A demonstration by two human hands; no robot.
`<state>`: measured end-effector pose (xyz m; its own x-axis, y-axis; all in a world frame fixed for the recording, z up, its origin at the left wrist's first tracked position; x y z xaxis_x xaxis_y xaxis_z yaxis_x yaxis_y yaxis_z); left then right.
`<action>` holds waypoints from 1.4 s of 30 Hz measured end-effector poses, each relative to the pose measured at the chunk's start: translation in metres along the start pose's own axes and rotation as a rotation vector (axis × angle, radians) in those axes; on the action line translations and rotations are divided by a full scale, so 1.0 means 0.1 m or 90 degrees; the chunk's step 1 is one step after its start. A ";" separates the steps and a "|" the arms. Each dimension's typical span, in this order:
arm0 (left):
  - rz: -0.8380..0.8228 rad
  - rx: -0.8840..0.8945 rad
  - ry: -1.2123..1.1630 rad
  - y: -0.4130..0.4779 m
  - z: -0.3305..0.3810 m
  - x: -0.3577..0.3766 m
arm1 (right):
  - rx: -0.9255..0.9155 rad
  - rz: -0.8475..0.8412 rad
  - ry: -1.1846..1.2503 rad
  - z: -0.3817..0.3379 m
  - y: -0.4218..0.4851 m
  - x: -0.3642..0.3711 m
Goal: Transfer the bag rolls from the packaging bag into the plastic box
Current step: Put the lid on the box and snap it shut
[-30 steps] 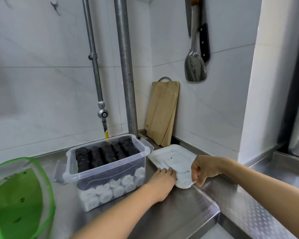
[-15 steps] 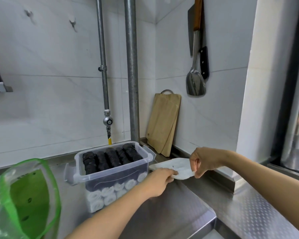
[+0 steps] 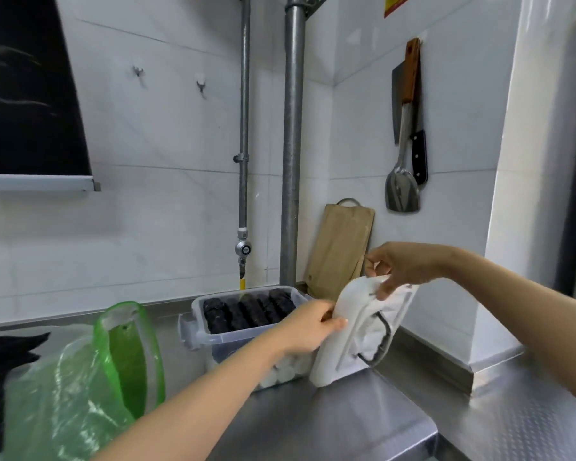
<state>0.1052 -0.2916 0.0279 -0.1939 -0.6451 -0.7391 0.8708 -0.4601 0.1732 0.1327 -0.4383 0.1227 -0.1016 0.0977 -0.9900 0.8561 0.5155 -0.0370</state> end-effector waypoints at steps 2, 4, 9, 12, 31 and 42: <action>0.006 0.009 -0.070 -0.12 0.02 -0.09 | -0.024 -0.012 0.039 -0.12 -0.05 -0.12; 0.022 0.013 -0.146 -0.24 0.05 -0.19 | -0.044 -0.008 0.088 -0.22 -0.12 -0.25; 0.099 -0.006 -0.186 -0.62 -0.01 -0.54 | -0.068 0.016 0.323 -0.25 -0.17 -0.40; 0.111 -0.058 -0.206 -0.83 -0.13 -0.80 | -0.076 0.029 0.548 -0.18 -0.09 -0.43; 0.465 -0.176 -0.392 -1.07 -0.76 -1.62 | 0.268 0.204 0.745 -0.22 0.96 0.12; 0.457 -0.276 -0.341 -1.04 -1.15 -1.46 | 0.285 0.170 0.550 -0.24 1.28 0.59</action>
<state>0.0951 -0.0797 0.0426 0.3581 -0.9228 -0.1421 0.9308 0.3409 0.1316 0.2242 -0.3459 0.0628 -0.0587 0.8380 -0.5425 0.9980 0.0362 -0.0521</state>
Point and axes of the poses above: each hand's wrist, its own y-axis towards the middle knuckle, its own x-axis out of the palm, z = x × y, the point moved 6 cm from there along y, towards the middle knuckle, and after that the axes turned 4 degrees about -z, right-handed, at the moved point
